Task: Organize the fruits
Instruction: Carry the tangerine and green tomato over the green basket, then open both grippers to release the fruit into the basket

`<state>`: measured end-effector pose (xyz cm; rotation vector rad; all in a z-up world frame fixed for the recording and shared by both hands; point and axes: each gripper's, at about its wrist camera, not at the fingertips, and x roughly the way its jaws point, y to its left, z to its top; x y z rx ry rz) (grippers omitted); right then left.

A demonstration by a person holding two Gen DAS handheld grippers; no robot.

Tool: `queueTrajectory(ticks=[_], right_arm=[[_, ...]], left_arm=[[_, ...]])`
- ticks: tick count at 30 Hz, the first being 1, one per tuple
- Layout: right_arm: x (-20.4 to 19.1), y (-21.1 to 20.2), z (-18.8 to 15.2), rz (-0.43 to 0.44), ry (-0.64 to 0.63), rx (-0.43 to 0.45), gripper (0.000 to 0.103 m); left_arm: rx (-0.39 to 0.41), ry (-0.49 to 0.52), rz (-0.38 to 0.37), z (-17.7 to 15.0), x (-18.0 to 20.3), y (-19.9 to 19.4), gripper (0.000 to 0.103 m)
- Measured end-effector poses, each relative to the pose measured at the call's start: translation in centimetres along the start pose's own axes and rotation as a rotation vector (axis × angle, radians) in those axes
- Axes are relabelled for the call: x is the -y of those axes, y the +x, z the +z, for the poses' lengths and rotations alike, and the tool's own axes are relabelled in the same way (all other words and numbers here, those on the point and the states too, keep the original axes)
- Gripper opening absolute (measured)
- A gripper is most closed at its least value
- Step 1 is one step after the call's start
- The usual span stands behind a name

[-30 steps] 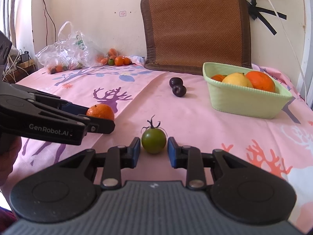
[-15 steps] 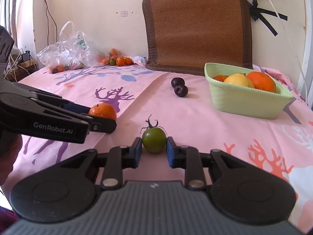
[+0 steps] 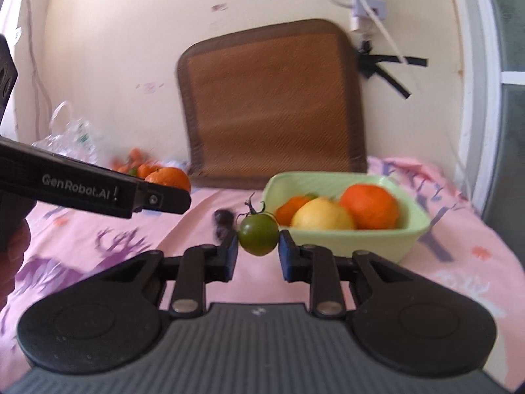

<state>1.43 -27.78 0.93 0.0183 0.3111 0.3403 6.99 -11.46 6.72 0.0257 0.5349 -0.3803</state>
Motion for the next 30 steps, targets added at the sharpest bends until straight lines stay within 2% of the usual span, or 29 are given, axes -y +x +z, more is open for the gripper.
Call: queueTrajectory(ticks=[8, 13, 15, 16, 17, 18, 21, 25, 30], right_arm=[[5.0, 2.1, 0.6, -0.170, 0.038, 0.042, 0.029], [5.8, 3.0, 0.1, -0.179, 0.050, 0.043, 0.031], [5.9, 3.4, -0.1, -0.182, 0.040, 0.029, 0.033], [5.9, 3.3, -0.1, -0.179, 0.036, 0.028, 0.037], [5.9, 3.2, -0.1, -0.178, 0.038, 0.035, 0.043], [5.9, 3.0, -0.1, -0.182, 0.038, 0.048, 0.055], [5.8, 2.6, -0.2, -0.184, 0.038, 0.069, 0.056], [5.8, 2.1, -0.4, -0.195, 0.042, 0.099, 0.055], [5.9, 0.8, -0.1, -0.184, 0.114, 0.121, 0.055]], left_arm=[[-0.051, 0.018, -0.023, 3.2, 1.5, 7.4, 0.040], [-0.111, 0.002, -0.042, 4.3, 1.2, 11.3, 0.041], [-0.119, 0.013, -0.032, 4.3, 1.6, 12.2, 0.042], [-0.118, 0.016, -0.030, 4.3, 1.7, 12.4, 0.046], [-0.113, 0.017, -0.031, 4.3, 1.8, 12.5, 0.048], [-0.108, 0.017, -0.032, 4.2, 1.9, 12.5, 0.048], [-0.097, 0.022, -0.021, 4.1, 1.8, 11.8, 0.048], [-0.070, 0.028, 0.031, 4.0, 1.4, 9.7, 0.049], [-0.052, 0.032, 0.158, 2.7, -0.1, 5.7, 0.053]])
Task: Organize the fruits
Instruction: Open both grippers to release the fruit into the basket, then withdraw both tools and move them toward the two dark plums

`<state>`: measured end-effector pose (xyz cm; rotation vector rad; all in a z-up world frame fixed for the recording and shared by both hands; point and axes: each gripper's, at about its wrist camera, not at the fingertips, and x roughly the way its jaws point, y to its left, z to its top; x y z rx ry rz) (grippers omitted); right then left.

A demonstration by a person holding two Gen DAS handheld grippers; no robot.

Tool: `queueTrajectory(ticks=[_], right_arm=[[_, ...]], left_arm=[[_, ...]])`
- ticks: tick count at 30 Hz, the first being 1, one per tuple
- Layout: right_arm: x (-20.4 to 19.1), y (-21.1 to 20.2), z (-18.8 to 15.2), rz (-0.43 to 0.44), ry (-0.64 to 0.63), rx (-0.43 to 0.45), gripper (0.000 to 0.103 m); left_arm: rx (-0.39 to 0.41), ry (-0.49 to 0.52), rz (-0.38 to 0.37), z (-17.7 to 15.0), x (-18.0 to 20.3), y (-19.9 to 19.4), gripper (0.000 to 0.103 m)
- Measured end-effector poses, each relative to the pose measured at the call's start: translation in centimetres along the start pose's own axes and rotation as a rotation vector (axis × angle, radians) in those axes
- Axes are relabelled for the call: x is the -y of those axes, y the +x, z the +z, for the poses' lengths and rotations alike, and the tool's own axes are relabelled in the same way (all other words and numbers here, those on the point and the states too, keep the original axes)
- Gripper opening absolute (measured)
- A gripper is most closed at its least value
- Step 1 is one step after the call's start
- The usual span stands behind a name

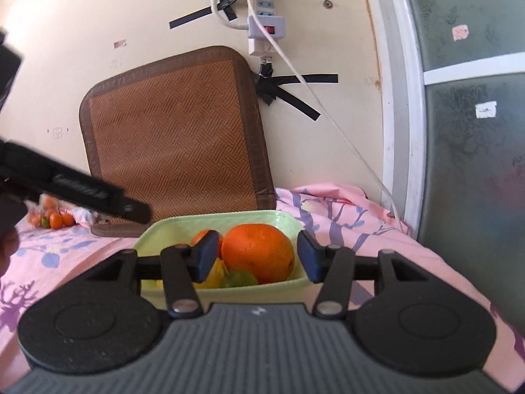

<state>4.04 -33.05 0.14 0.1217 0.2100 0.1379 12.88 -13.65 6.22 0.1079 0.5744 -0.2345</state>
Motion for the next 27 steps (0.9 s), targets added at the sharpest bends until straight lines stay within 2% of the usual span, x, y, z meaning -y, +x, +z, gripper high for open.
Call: queueTrajectory(ticks=[5, 8, 14, 22, 27], right_arm=[[-1.7, -2.3, -0.2, 0.077, 0.040, -0.007, 0.055], [-3.8, -3.3, -0.7, 0.128, 0.032, -0.028, 0.055], [-8.3, -3.0, -1.7, 0.228, -0.031, -0.130, 0.055], [-11.9, -0.9, -1.8, 0.227, -0.105, -0.209, 0.047], [-13.4, 1.3, -1.4, 0.206, -0.187, -0.221, 0.045]], left_arm=[[-0.016, -0.049, 0.100, -2.6, -3.2, -2.6, 0.054], [-0.034, -0.094, 0.135, -4.1, -5.2, -3.3, 0.054], [-0.049, -0.148, 0.200, -7.0, -8.4, -3.7, 0.054], [-0.065, -0.220, 0.237, -9.7, -11.5, -3.1, 0.054], [-0.040, -0.316, 0.177, -10.4, -13.3, -3.3, 0.054]])
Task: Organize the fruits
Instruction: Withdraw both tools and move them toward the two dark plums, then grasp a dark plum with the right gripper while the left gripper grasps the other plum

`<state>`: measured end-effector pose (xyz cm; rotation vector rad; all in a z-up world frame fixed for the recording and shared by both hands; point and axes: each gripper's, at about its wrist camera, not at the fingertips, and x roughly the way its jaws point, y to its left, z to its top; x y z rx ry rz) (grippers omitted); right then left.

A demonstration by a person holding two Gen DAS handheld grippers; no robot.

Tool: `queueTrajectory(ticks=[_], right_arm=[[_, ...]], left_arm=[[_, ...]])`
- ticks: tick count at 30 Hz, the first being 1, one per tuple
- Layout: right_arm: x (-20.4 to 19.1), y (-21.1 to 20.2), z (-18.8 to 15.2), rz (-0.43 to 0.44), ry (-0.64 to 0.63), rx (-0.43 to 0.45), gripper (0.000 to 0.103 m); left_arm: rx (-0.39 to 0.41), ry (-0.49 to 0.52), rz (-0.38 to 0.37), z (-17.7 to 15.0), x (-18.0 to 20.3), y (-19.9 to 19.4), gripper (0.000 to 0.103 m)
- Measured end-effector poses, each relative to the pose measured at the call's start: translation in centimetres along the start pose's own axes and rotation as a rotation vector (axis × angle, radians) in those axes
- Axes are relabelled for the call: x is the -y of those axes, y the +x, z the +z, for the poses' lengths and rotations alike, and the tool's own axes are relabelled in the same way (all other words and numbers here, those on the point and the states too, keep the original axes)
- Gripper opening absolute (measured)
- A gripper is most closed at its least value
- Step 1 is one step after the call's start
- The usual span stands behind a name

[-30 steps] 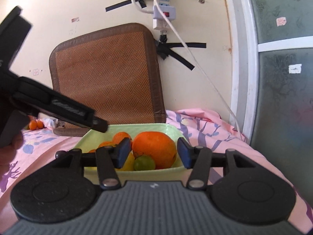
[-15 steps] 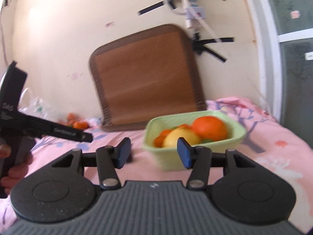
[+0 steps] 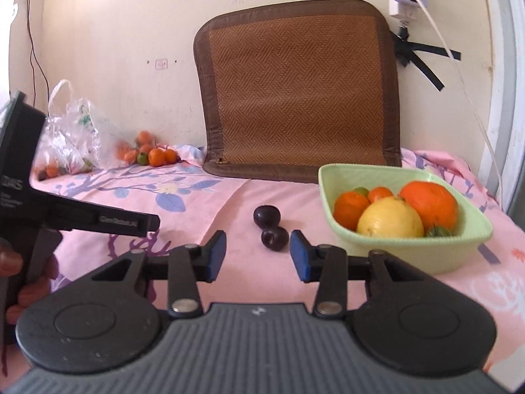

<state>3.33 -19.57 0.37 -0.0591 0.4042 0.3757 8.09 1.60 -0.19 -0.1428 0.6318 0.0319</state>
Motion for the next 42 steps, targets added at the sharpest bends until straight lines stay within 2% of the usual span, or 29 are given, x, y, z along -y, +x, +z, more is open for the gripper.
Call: queueTrajectory(ticks=[7, 13, 16, 17, 22, 26, 29, 32, 34, 37, 40, 42], right_arm=[[-0.6, 5.5, 2.3, -0.030, -0.081, -0.069, 0.046], [-1.2, 9.6, 2.5, -0.109, -0.209, -0.165, 0.046], [-1.0, 9.5, 2.6, -0.110, -0.223, -0.164, 0.040], [-1.0, 9.2, 2.7, -0.094, -0.226, -0.166, 0.027], [-0.9, 5.8, 2.7, -0.063, -0.196, -0.086, 0.027], [-0.9, 1.4, 1.2, -0.047, -0.176, -0.023, 0.027], [-0.7, -1.0, -1.0, -0.057, -0.196, -0.040, 0.027], [0.1, -1.4, -2.9, -0.060, -0.196, -0.077, 0.028], [0.5, -1.1, -3.1, -0.072, -0.184, -0.082, 0.031], [1.4, -0.7, -2.9, -0.038, -0.120, -0.083, 0.033], [2.2, -0.5, -2.8, -0.011, -0.077, -0.094, 0.033], [2.6, -0.3, -2.8, 0.004, -0.042, -0.108, 0.033]], left_arm=[[0.016, -0.093, -0.066, 0.2, -1.6, -0.2, 0.054], [0.027, -0.118, -0.101, 0.2, -2.1, -0.1, 0.054], [0.029, -0.123, -0.119, 0.2, -2.2, -0.1, 0.054], [0.031, -0.126, -0.127, 0.2, -2.2, -0.1, 0.054], [0.060, -0.123, -0.162, 0.1, -2.3, -0.6, 0.054], [0.067, -0.071, -0.214, 0.0, -1.4, -1.0, 0.054], [0.048, -0.032, -0.265, 0.0, 0.1, -0.8, 0.054], [0.024, 0.040, -0.312, 0.3, 3.1, -0.3, 0.054], [0.039, 0.137, -0.316, 0.4, 5.9, -0.1, 0.054], [0.044, 0.239, -0.317, 0.9, 9.4, 0.5, 0.054], [0.013, 0.295, -0.316, 1.1, 11.6, 1.8, 0.053], [-0.022, 0.318, -0.323, 1.1, 12.5, 2.6, 0.047]])
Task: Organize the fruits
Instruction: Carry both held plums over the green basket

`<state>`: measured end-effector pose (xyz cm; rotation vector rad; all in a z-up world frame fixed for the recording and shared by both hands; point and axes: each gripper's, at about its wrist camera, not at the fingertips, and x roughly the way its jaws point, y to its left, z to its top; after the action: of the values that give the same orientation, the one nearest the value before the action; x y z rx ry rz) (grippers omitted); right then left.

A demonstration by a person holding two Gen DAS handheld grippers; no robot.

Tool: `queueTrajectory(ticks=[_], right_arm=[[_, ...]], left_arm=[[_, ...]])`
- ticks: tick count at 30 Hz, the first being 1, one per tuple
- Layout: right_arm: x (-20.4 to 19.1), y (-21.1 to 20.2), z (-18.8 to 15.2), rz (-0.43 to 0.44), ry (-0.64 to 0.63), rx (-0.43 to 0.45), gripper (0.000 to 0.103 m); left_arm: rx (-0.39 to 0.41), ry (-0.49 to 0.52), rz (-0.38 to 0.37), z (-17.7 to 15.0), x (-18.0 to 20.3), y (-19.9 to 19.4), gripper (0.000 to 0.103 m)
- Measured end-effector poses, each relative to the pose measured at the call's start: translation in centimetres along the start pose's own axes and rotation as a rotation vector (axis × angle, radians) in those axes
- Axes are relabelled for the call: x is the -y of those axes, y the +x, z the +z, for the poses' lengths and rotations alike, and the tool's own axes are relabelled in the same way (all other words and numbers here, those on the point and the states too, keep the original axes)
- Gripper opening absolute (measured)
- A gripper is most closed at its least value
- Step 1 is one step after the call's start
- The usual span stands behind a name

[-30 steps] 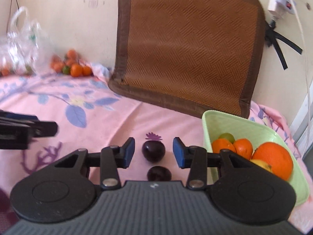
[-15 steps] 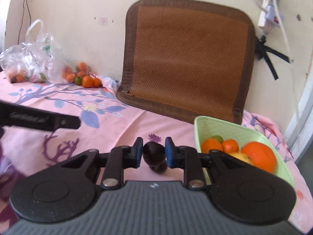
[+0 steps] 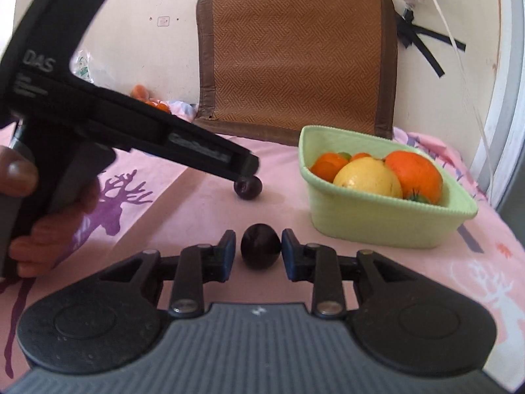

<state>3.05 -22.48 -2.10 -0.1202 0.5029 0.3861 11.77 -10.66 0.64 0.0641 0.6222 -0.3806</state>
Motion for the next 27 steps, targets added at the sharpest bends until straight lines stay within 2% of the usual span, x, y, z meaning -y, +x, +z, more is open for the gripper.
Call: queueTrajectory(ticks=[3, 4, 5, 8, 11, 14, 16, 20, 23, 25, 27], right_arm=[[0.3, 0.2, 0.0, 0.022, 0.033, -0.013, 0.033], [0.4, 0.3, -0.1, 0.027, 0.038, -0.019, 0.032], [0.4, 0.3, -0.2, 0.032, 0.041, -0.018, 0.031], [0.6, -0.2, -0.3, 0.038, 0.053, 0.014, 0.029], [1.2, -1.6, -0.6, 0.049, 0.089, 0.098, 0.029], [1.9, -3.1, -0.4, -0.003, 0.099, 0.201, 0.029], [2.8, -3.8, 0.3, -0.045, 0.115, 0.268, 0.029], [4.9, -3.0, 1.6, -0.101, 0.149, 0.294, 0.029], [5.3, -1.8, 2.2, -0.102, 0.146, 0.282, 0.029], [4.8, -1.1, 2.4, -0.088, 0.114, 0.278, 0.029], [4.3, -0.7, 2.2, -0.086, 0.079, 0.276, 0.029]], left_arm=[[-0.051, 0.006, -0.014, -0.2, 0.5, 1.3, 0.035], [-0.060, 0.010, -0.005, -0.4, 0.6, 1.6, 0.028], [-0.053, 0.022, 0.011, -0.5, 0.8, 1.5, 0.026], [-0.046, 0.015, 0.016, -0.6, 1.1, 0.9, 0.025], [0.006, -0.001, -0.008, 0.5, 1.5, -0.9, 0.025], [0.085, 0.015, -0.046, 2.8, 2.4, -2.5, 0.026], [0.106, 0.030, -0.063, 4.2, 3.1, -2.5, 0.026], [0.082, 0.027, -0.073, 6.1, 4.1, -0.2, 0.026], [0.023, -0.047, -0.105, 6.8, 3.3, 2.2, 0.026], [-0.019, -0.118, -0.153, 7.3, 2.1, 3.7, 0.026], [-0.035, -0.160, -0.166, 7.6, 1.3, 4.5, 0.026]])
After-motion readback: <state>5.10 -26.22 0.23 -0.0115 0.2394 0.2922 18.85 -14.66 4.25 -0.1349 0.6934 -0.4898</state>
